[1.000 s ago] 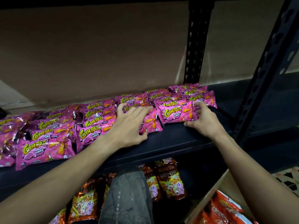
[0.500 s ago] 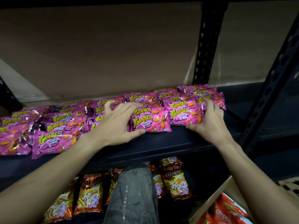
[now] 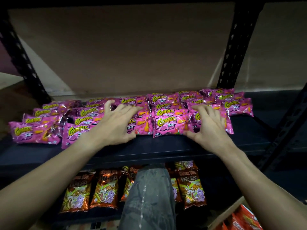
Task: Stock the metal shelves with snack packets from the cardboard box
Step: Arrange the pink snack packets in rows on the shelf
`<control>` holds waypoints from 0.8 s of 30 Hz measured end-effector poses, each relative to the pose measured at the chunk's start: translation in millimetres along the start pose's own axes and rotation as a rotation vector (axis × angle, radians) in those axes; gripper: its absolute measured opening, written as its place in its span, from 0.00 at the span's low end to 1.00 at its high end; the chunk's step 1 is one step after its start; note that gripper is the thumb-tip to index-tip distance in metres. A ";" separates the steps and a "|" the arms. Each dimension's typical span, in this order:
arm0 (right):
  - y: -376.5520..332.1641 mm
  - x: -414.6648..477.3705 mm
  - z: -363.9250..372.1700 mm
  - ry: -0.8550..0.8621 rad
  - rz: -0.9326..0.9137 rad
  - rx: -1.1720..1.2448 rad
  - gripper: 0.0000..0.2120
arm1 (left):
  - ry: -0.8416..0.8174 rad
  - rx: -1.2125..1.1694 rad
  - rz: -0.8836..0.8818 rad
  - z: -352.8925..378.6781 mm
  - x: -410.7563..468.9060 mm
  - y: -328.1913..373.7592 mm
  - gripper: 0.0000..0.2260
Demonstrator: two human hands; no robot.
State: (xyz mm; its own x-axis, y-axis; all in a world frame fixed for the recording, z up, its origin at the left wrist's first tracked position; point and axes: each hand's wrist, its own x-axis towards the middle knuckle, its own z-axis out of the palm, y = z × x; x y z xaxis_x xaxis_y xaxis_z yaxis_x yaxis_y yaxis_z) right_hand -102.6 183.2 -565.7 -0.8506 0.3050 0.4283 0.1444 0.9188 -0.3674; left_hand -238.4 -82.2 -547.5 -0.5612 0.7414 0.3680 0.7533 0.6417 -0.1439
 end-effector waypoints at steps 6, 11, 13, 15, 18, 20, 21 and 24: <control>-21.7 9.4 22.2 0.028 -0.088 -0.078 0.38 | -0.001 -0.006 -0.037 5.8 1.9 -6.6 0.35; -24.6 15.2 29.3 0.047 -0.094 -0.090 0.37 | 0.002 -0.025 -0.037 10.1 2.8 -10.2 0.34; -24.7 16.6 31.7 0.061 -0.098 -0.105 0.36 | 0.011 -0.035 -0.035 10.9 2.2 -10.4 0.33; -25.9 16.8 34.1 0.072 -0.108 -0.113 0.36 | 0.023 -0.057 -0.036 10.8 0.2 -11.4 0.33; -24.0 15.0 37.6 0.089 -0.140 -0.137 0.34 | 0.021 -0.089 -0.041 9.1 -2.3 -10.9 0.33; -21.0 12.5 38.1 0.098 -0.152 -0.136 0.34 | 0.031 -0.114 -0.039 8.5 -4.0 -8.7 0.32; -19.9 11.4 37.9 0.099 -0.156 -0.135 0.34 | 0.039 -0.126 -0.036 8.3 -5.1 -7.6 0.31; -19.0 7.8 36.5 0.078 -0.175 -0.149 0.35 | 0.065 -0.151 -0.028 6.5 -8.6 -6.3 0.30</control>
State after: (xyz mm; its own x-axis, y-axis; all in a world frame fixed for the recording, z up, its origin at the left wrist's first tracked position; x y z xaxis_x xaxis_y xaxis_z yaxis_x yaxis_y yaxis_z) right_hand -130.4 159.0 -585.5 -0.8284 0.1513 0.5393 0.0762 0.9843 -0.1591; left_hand -240.5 -91.4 -555.8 -0.5633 0.7061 0.4291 0.7833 0.6216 0.0053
